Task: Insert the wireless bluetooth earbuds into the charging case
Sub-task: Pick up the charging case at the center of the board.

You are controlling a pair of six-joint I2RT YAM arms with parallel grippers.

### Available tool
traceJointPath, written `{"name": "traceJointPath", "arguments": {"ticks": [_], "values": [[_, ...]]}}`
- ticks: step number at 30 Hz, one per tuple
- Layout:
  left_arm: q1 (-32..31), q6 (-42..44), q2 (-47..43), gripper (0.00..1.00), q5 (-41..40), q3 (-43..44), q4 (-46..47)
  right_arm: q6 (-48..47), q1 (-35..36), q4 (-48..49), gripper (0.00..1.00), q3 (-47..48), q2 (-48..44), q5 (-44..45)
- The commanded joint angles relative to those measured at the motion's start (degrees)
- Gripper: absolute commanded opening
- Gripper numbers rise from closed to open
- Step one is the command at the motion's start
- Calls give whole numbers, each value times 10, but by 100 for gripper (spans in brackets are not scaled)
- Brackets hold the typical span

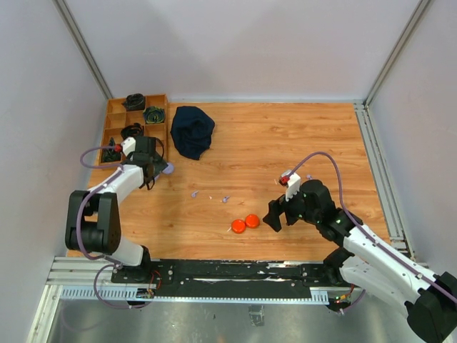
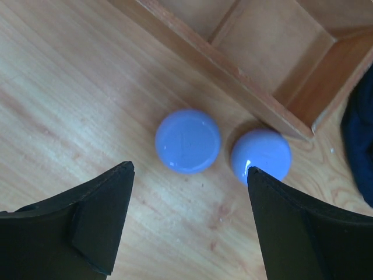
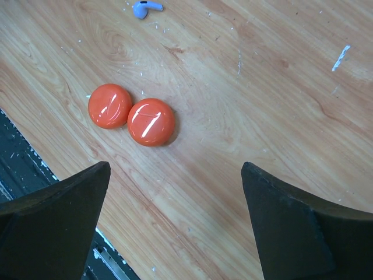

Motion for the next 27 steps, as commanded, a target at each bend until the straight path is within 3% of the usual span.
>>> {"name": "traceJointPath", "arguments": {"ticks": [1, 17, 27], "values": [[20, 13, 43, 82, -3, 28, 46, -16, -14, 19, 97, -13, -25, 16], [35, 13, 128, 62, 21, 59, 35, -20, -14, 23, 98, -13, -29, 4], [35, 7, 84, 48, 47, 38, -3, 5, -13, 20, 99, -5, -56, -1]]}}
